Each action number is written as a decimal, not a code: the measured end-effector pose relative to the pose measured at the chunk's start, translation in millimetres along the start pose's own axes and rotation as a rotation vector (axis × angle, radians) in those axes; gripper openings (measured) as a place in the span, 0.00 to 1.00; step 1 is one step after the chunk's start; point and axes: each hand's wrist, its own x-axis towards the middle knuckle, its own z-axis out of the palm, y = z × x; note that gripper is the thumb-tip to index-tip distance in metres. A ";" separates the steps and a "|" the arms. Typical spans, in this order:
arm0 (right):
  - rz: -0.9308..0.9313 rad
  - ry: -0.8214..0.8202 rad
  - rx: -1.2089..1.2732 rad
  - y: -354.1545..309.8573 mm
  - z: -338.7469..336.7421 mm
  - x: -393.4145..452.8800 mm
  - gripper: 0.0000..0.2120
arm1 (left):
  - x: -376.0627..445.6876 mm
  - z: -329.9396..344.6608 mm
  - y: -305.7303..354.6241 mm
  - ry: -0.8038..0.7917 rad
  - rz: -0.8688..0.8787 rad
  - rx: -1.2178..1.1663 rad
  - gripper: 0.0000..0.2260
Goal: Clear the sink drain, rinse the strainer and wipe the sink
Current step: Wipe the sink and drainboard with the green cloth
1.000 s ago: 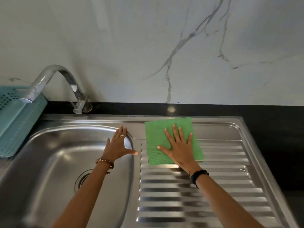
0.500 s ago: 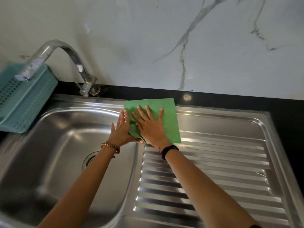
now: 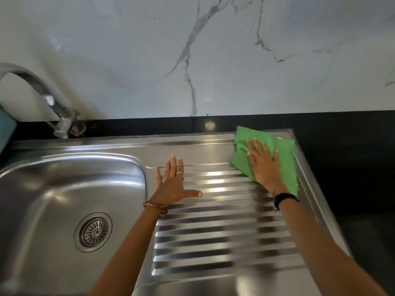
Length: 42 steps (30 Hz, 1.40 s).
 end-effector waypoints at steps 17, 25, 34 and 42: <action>-0.567 -0.041 -0.039 -154.2 25.2 4.9 0.22 | -7.2 -6.7 9.7 0.120 -0.040 -0.080 0.59; -0.322 0.048 0.085 -64.8 15.6 2.1 0.20 | 4.1 10.6 53.6 0.109 0.037 0.034 0.52; 0.023 0.111 0.107 27.4 1.3 0.3 0.22 | 30.7 33.3 110.3 -0.029 0.184 0.117 0.32; 0.355 0.180 0.112 19.0 16.1 -54.8 0.30 | 35.4 41.2 106.4 0.007 0.174 0.171 0.32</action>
